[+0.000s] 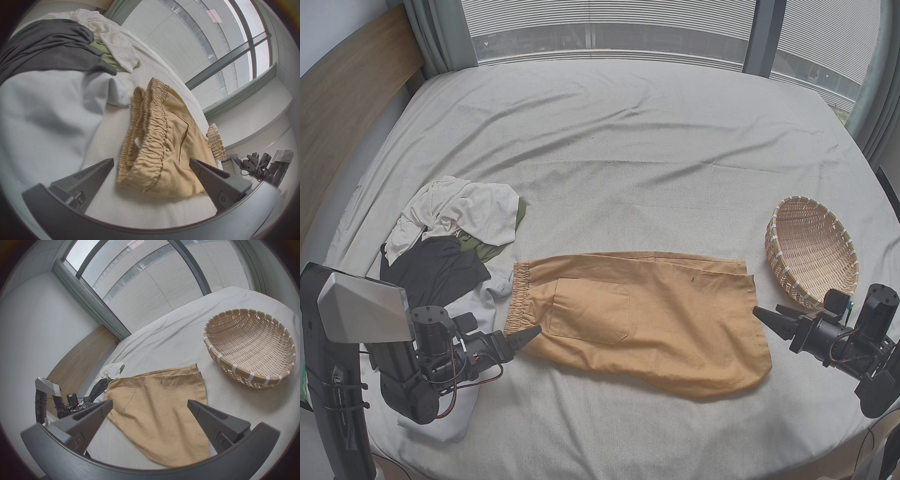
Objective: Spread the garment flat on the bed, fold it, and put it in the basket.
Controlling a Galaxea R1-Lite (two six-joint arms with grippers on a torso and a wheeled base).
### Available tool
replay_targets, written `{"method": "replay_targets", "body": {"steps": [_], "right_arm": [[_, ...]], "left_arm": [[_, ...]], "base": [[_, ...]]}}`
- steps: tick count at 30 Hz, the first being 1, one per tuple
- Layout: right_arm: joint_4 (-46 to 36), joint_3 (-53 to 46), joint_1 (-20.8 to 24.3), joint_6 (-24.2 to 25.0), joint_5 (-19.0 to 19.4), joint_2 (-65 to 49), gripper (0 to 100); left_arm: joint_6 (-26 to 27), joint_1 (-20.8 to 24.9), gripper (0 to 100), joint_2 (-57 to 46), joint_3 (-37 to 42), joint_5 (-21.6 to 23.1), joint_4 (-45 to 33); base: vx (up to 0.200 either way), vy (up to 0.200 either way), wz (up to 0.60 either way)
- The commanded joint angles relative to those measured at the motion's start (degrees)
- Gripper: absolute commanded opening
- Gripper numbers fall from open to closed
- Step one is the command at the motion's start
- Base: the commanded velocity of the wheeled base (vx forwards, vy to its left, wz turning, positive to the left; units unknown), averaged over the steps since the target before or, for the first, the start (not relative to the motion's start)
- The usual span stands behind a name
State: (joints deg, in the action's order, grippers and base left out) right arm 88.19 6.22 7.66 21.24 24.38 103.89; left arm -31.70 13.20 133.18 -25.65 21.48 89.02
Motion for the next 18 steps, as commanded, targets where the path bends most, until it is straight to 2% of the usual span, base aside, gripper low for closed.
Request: {"method": "replay_targets", "body": {"steps": [1,4,8,9,18], "right_arm": [[0.06,0.2,0.87,0.12,0.05,-1.41,100],[0.06,-0.06,0.87,0.12,0.05,-1.76,100],[0.06,-0.06,0.87,0.12,0.05,-1.67,100],[0.06,-0.06,0.96,0.12,0.05,-1.58,100],[0.06,-1.38,2.1,0.3,0.05,-1.23,100]], "left_arm": [[-0.91,1.12,100,1.47,-2.83,-0.39,0.11],[-2.23,1.12,100,1.64,-4.67,-2.93,0.11],[-3.2,0.95,100,1.64,-5.02,-3.37,0.11],[-3.28,0.95,0,1.55,-5.02,-3.37,0.11],[-4.08,1.21,0,-0.03,-4.06,-3.46,0.19]], "base": [[0.0,0.0,0.0],[0.0,0.0,0.0],[0.0,0.0,0.0],[0.0,0.0,0.0],[0.0,0.0,0.0]]}}
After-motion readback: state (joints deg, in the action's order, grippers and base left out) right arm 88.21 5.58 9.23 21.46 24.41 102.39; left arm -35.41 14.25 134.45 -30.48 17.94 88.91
